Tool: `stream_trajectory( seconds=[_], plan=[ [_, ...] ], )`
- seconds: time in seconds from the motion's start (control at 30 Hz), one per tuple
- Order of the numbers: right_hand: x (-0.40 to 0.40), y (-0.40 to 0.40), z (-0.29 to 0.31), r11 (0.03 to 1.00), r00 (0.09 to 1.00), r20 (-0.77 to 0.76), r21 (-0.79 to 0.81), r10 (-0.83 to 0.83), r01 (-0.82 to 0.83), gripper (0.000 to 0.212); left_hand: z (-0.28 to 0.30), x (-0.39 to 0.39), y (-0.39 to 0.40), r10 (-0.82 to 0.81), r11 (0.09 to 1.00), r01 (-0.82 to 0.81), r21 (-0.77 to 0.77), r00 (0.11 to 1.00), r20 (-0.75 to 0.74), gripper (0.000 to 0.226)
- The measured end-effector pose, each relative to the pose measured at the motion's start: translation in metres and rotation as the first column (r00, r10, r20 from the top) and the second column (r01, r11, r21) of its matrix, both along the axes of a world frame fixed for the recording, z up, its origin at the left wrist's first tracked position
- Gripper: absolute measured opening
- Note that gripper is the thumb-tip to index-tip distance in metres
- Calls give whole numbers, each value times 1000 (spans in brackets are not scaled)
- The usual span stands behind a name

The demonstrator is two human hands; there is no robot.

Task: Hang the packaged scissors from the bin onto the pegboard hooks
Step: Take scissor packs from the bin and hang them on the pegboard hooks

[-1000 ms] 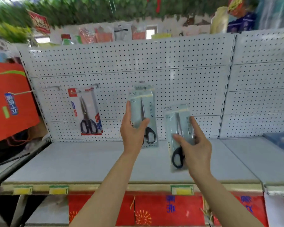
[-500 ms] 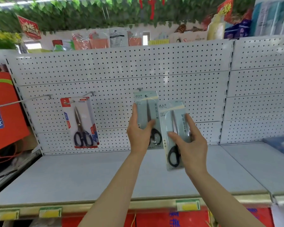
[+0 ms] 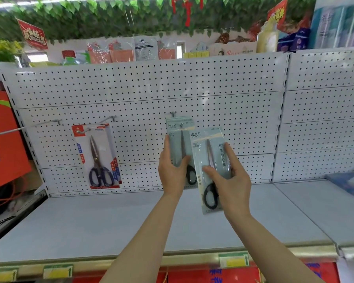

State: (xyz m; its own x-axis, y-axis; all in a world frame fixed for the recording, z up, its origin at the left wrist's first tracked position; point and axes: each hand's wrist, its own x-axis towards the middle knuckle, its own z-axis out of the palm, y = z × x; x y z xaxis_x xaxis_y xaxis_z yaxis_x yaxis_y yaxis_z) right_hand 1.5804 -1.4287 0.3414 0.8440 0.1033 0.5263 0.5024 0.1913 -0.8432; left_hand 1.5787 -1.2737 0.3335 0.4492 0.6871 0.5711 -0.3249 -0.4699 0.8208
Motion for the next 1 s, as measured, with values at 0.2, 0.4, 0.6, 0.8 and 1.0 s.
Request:
stream_trajectory(
  seconds=[0.2, 0.4, 0.6, 0.8, 1.0],
  plan=[
    [3, 25, 6, 1000, 1000, 18, -8, -19, 20, 75, 6, 5, 5, -7, 1000, 7, 16, 999, -52, 75],
    [9, 67, 14, 997, 998, 41, -57, -54, 56, 75, 0, -9, 32, 117, 982, -99, 163, 988, -101, 60],
    [17, 99, 13, 998, 998, -5, -12, -60, 60, 73, 55, -23, 44, 70, 917, -32, 397, 994, -79, 62],
    [17, 109, 1, 988, 991, -37, 82, -130, 133, 63, 68, -10, 41, 238, 693, -24, 721, 951, -197, 71],
    [31, 117, 2, 990, 987, -69, -24, -143, 142, 65, 64, 3, 51, 305, 685, -27, 728, 918, -253, 75]
  ],
)
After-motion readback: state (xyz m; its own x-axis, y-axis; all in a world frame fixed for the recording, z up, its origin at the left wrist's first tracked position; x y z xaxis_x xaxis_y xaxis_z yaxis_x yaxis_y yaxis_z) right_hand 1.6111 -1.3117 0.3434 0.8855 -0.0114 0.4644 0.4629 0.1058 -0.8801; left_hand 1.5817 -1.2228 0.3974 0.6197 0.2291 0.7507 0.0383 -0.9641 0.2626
